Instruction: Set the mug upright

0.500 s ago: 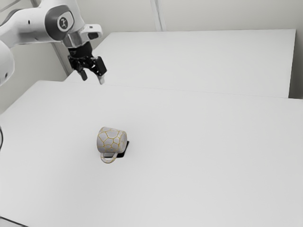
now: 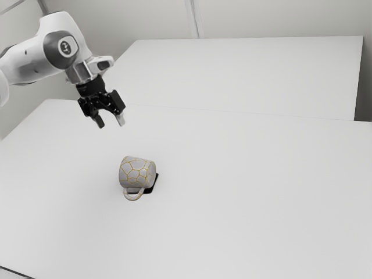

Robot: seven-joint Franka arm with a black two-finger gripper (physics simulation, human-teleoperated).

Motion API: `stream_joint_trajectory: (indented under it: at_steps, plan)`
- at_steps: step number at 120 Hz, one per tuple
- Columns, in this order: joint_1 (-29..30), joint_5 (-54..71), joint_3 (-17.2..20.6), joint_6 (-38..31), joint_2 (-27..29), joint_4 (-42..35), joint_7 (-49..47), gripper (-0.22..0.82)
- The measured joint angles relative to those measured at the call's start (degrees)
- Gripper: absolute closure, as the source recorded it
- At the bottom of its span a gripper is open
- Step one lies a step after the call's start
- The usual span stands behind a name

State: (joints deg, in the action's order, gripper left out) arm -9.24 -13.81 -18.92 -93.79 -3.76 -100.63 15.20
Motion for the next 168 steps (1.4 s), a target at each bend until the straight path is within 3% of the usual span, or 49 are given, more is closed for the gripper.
stream_joint_trajectory:
  at_steps: [22,46,73,127,168]
  plan:
    - [-0.4,-9.19,-2.48,0.7,3.81,-8.36,3.06,0.02]
    - [0.27,-16.78,-5.38,0.76,2.14,-12.42,8.22,0.02]
    - [4.72,-22.0,-5.68,-0.73,-2.93,-12.2,14.22,0.02]
    - [6.49,-29.2,-5.92,-10.72,-10.66,-12.05,21.98,0.02]
    - [6.55,-29.95,-5.84,-11.6,-7.38,-19.9,24.77,0.02]
